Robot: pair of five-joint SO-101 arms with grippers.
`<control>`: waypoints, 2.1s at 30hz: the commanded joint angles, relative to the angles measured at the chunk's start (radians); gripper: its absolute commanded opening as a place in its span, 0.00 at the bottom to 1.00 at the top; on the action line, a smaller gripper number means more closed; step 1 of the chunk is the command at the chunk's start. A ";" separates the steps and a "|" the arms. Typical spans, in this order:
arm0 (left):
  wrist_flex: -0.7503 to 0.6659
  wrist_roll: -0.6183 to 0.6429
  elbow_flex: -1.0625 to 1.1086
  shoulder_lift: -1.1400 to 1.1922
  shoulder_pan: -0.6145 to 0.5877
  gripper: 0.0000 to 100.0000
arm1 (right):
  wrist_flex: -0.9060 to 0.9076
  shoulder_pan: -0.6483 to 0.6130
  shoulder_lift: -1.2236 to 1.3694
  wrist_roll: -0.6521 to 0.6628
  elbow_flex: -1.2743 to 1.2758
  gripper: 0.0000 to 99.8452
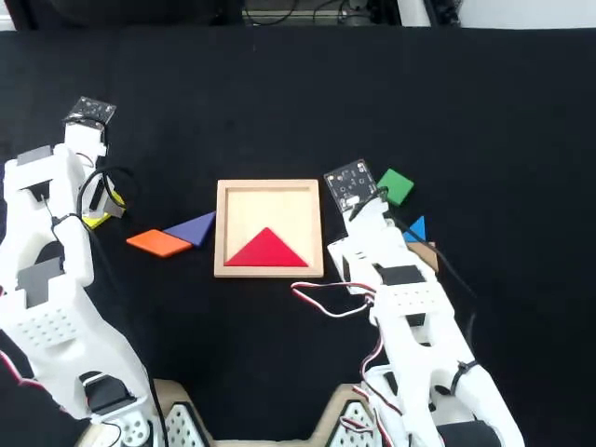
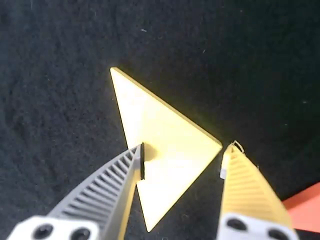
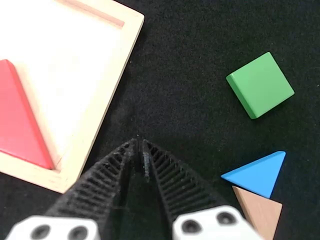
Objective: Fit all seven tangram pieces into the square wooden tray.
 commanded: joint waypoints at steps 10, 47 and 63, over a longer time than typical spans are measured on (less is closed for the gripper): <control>0.069 0.075 -0.044 -0.071 0.019 0.34 | -0.014 -0.015 -0.028 0.011 -0.007 0.01; -0.014 0.173 -0.097 0.051 -0.042 0.34 | -0.011 -0.015 -0.028 0.011 -0.007 0.01; 0.103 0.212 -0.206 -0.028 -0.030 0.34 | -0.012 -0.015 -0.028 0.011 -0.007 0.01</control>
